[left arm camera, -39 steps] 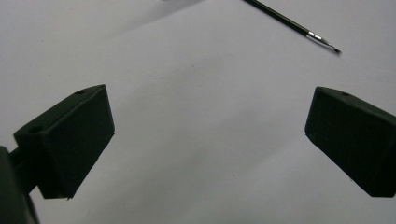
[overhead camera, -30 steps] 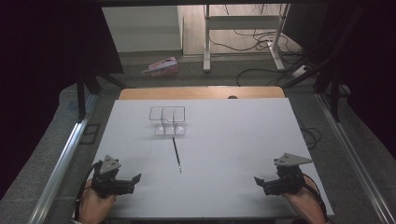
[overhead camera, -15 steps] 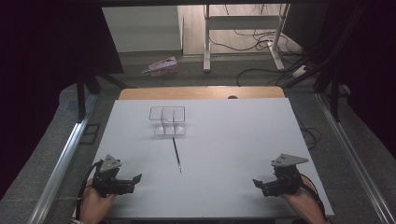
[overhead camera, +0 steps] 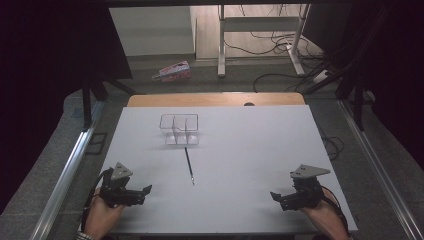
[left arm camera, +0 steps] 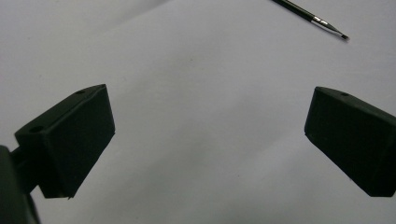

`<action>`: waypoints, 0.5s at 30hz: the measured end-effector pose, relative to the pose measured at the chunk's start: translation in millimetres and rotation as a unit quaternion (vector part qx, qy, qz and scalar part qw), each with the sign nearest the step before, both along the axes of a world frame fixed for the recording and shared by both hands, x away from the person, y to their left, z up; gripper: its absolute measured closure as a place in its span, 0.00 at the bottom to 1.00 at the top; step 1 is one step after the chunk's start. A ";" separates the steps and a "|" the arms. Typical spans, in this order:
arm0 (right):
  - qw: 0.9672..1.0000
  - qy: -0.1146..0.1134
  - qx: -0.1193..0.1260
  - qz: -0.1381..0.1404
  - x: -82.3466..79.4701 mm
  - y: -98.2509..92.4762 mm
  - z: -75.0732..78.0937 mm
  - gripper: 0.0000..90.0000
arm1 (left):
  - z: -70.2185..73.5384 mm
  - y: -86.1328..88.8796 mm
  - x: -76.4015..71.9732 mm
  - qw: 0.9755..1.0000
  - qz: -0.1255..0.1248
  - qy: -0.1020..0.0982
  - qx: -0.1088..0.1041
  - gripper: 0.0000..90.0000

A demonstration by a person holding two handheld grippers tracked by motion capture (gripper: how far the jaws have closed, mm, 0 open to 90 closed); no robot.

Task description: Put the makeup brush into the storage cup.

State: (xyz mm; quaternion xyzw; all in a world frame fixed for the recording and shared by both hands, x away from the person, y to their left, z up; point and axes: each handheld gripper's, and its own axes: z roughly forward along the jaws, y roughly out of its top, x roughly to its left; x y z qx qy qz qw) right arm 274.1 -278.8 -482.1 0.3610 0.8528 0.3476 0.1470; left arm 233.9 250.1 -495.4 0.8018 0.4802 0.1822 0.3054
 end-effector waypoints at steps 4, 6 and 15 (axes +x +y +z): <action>1.000 0.002 0.000 -0.002 0.2 -0.1 -0.1 0.00 | 2.3 -2.4 3.2 1.000 -0.003 0.007 0.006 0.03; 1.000 0.002 -0.001 -0.001 0.1 0.1 -0.1 0.00 | 3.4 -3.5 4.4 1.000 -0.005 0.010 0.008 0.03; 1.000 0.000 -0.005 0.000 0.1 0.6 0.1 0.00 | 6.4 -6.4 9.3 1.000 -0.020 0.017 0.017 0.03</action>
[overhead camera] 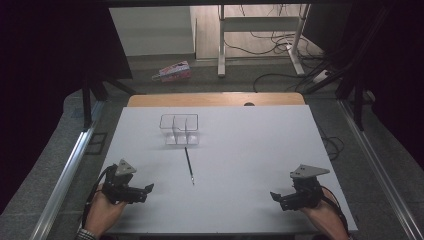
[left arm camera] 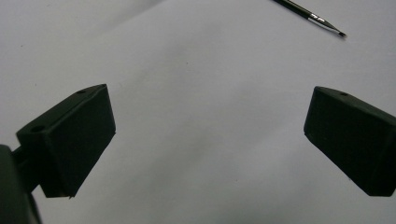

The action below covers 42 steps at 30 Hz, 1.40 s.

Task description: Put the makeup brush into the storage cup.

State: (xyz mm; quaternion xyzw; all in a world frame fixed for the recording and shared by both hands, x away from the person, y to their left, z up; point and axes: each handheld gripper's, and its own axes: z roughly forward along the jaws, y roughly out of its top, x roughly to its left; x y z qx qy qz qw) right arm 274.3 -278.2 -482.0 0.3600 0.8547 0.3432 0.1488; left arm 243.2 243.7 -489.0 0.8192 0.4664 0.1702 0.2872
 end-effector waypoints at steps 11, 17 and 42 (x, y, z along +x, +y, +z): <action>1.000 -0.008 -0.010 -0.003 0.4 -1.6 1.7 0.00 | 5.3 -10.6 13.7 0.999 -0.035 0.016 -0.002 0.00; 1.000 -0.005 -0.014 -0.002 0.9 -1.8 0.9 0.00 | 4.9 -16.7 22.9 0.999 -0.042 0.023 -0.003 0.00; 1.000 0.002 -0.024 0.006 0.5 0.4 -0.6 0.00 | 11.6 -36.1 55.3 0.997 -0.052 0.043 0.028 0.01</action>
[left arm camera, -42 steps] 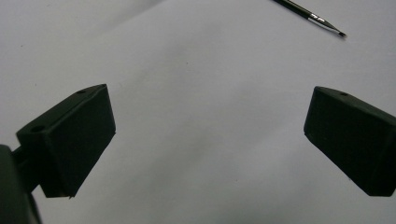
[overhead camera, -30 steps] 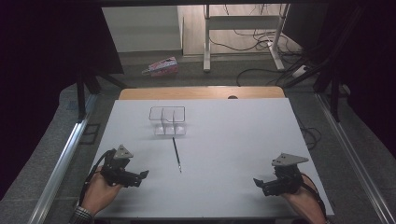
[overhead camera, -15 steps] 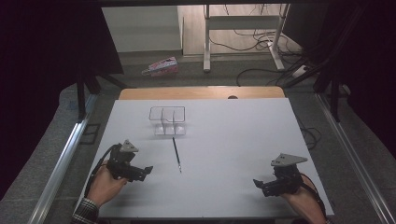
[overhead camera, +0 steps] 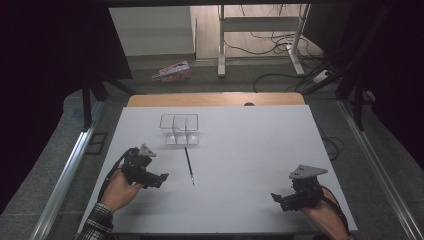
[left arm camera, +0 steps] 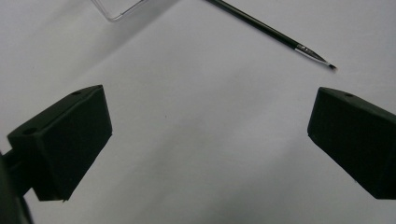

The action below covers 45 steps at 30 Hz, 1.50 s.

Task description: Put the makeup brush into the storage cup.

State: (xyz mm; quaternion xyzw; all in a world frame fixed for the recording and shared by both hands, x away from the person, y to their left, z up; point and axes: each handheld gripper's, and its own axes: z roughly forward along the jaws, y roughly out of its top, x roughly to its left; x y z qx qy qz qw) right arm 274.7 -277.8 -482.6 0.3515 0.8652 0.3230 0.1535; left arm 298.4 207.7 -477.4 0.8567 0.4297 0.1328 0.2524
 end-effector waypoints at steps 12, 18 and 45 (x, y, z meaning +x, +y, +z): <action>1.000 0.003 -0.001 0.001 0.0 0.3 -0.4 0.00 | 9.1 -17.1 15.9 1.000 -0.007 0.012 0.008 0.01; 1.000 0.003 -0.002 0.002 0.1 0.4 -0.9 0.00 | 12.2 -24.7 23.9 1.000 -0.003 0.020 0.005 0.02; 1.000 0.009 -0.005 -0.003 0.8 0.1 -2.0 0.00 | 20.5 -60.0 50.2 0.998 -0.002 0.042 0.036 0.02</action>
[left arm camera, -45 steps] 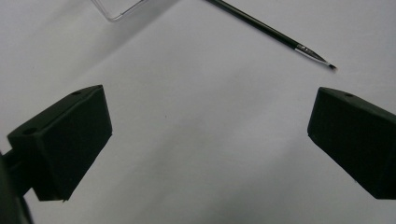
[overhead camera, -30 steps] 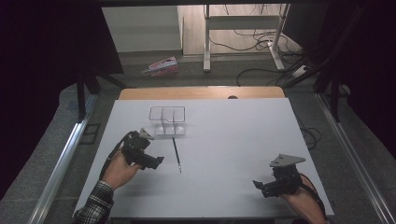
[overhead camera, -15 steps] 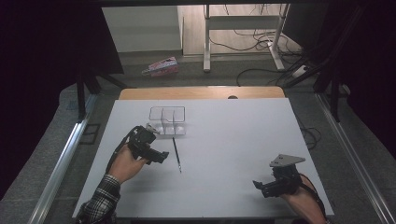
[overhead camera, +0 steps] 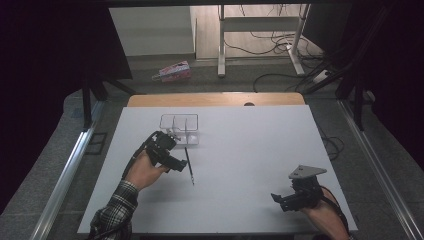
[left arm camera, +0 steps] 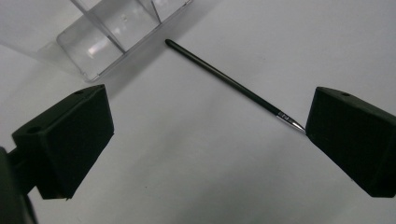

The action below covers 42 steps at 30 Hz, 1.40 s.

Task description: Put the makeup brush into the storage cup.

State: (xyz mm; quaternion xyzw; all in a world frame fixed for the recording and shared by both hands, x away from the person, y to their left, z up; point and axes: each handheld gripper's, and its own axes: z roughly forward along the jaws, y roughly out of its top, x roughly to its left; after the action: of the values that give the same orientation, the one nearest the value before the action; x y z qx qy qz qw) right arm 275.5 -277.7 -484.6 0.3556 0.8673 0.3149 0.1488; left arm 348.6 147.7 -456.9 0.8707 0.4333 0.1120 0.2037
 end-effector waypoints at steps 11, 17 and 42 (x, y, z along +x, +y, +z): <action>1.000 0.003 -0.002 0.002 0.1 0.5 -0.9 0.00 | 0.4 -18.2 10.6 1.000 -0.006 0.010 0.005 0.02; 1.000 0.005 -0.004 0.004 0.2 0.7 -1.4 0.00 | 0.2 -29.6 16.2 1.000 -0.008 0.013 0.010 0.02; 1.000 0.010 -0.010 0.011 -0.2 1.8 -3.0 0.00 | -24.4 -47.7 24.4 0.999 -0.007 0.037 0.025 0.05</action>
State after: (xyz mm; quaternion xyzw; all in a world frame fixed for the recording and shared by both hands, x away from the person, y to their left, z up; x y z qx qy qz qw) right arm 275.3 -276.0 -487.6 0.3475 0.8757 0.3044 0.1404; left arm 373.1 100.0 -481.3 0.8821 0.4316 0.0888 0.1665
